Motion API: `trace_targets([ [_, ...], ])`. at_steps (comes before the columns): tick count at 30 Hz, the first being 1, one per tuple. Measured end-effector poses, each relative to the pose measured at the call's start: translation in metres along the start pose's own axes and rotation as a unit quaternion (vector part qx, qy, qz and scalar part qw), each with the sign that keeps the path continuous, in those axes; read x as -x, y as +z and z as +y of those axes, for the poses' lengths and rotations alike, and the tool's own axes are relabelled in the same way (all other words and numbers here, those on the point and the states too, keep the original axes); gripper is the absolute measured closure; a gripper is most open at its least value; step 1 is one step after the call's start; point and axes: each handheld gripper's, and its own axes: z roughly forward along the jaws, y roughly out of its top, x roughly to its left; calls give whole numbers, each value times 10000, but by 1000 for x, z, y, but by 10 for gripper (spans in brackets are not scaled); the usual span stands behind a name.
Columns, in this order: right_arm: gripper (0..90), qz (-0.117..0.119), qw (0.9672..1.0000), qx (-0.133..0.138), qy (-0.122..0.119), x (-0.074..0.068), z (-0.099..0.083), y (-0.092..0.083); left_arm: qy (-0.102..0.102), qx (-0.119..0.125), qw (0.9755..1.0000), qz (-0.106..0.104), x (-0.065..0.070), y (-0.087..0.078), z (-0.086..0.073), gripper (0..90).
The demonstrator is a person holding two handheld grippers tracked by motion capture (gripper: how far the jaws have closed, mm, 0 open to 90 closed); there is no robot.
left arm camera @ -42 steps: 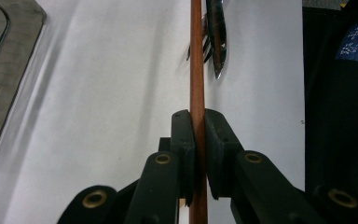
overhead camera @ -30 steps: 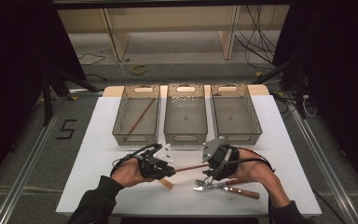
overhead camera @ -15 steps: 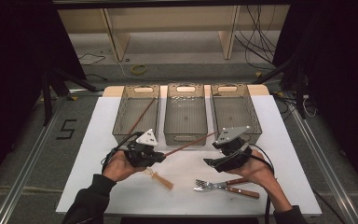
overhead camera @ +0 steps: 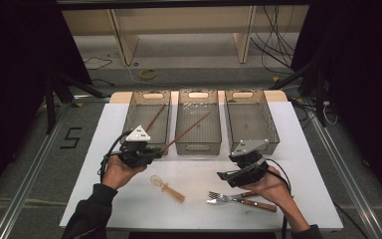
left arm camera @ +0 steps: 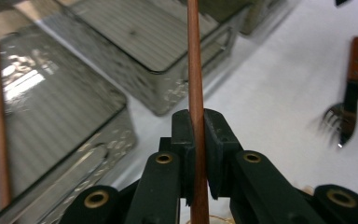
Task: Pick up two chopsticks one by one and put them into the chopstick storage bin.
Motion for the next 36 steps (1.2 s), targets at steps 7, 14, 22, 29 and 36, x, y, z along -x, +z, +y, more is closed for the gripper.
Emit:
trace_targets([
  [7,282,10,9999,-3,168,1,-5,2,-355,165,9988,281,-18,-11,-3,832],
  [14,281,9,9998,-24,211,1,-9,3,-732,200,9955,563,-41,-17,-7,832],
  [22,285,16,9998,-25,202,0,-12,3,-1080,166,9903,857,-65,-15,-7,832],
  [29,285,-10,9996,-43,271,1,-15,3,-1269,144,9867,1005,-79,-12,-8,832],
  [36,285,-23,9995,-7,306,2,-17,2,-1473,69,9832,1076,-91,-8,-9,832],
])
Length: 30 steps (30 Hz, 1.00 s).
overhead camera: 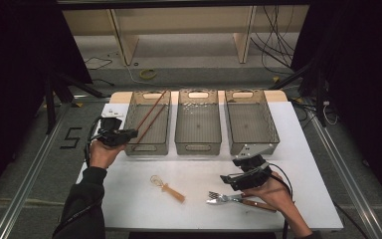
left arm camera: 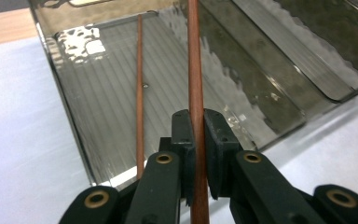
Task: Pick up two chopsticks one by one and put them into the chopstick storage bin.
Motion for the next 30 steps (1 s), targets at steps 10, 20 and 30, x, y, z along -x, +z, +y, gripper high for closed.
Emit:
trace_targets([
  [10,285,29,10000,12,12,1,-3,-2,-186,-151,9996,179,-6,11,9,831],
  [20,285,63,10000,25,16,2,-4,-3,-336,-248,9987,298,-15,27,15,826],
  [30,285,113,9999,36,-5,1,-5,-4,-331,-160,9991,215,-14,29,17,621],
])
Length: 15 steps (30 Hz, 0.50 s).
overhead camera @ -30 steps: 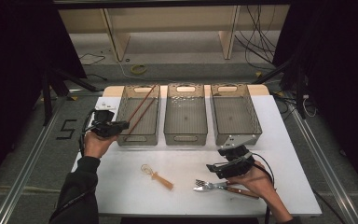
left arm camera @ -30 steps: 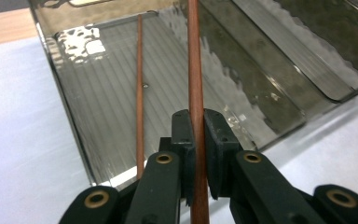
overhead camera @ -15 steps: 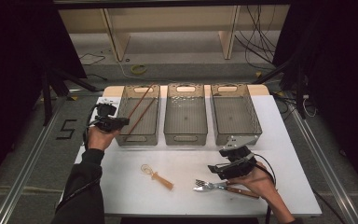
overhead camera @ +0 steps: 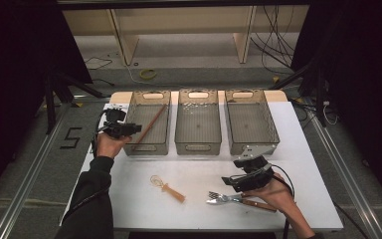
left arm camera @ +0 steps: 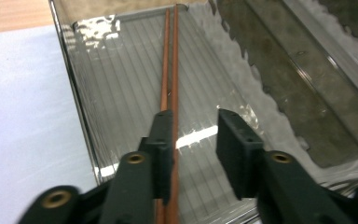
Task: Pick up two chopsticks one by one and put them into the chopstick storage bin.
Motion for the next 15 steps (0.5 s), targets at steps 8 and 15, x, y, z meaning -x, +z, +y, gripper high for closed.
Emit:
trace_targets([
  [8,285,-15,10000,60,37,1,-1,-3,663,134,9935,-912,24,-21,-8,319],
  [15,285,-21,9999,108,39,0,-2,-3,1296,73,9836,-1249,50,-34,-13,255],
])
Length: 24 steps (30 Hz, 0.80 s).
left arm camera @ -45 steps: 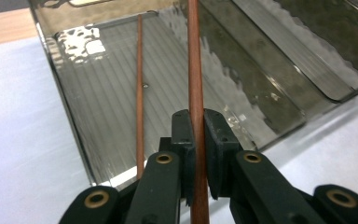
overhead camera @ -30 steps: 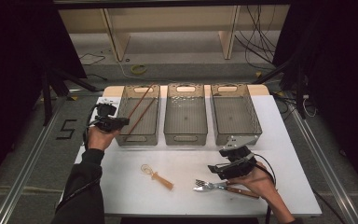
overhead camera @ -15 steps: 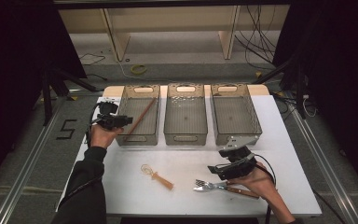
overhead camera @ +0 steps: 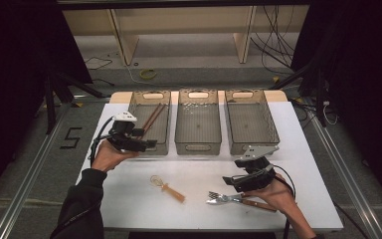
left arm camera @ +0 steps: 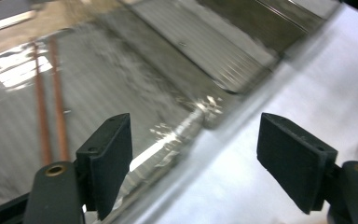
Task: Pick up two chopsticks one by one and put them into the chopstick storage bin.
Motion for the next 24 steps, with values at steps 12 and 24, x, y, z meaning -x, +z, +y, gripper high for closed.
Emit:
trace_targets([
  [12,285,-131,9984,487,250,2,-6,-7,729,-310,9958,-463,37,10,-12,214],
  [24,283,-150,9953,808,511,5,-13,-9,1162,-545,9893,-701,58,13,-16,199],
])
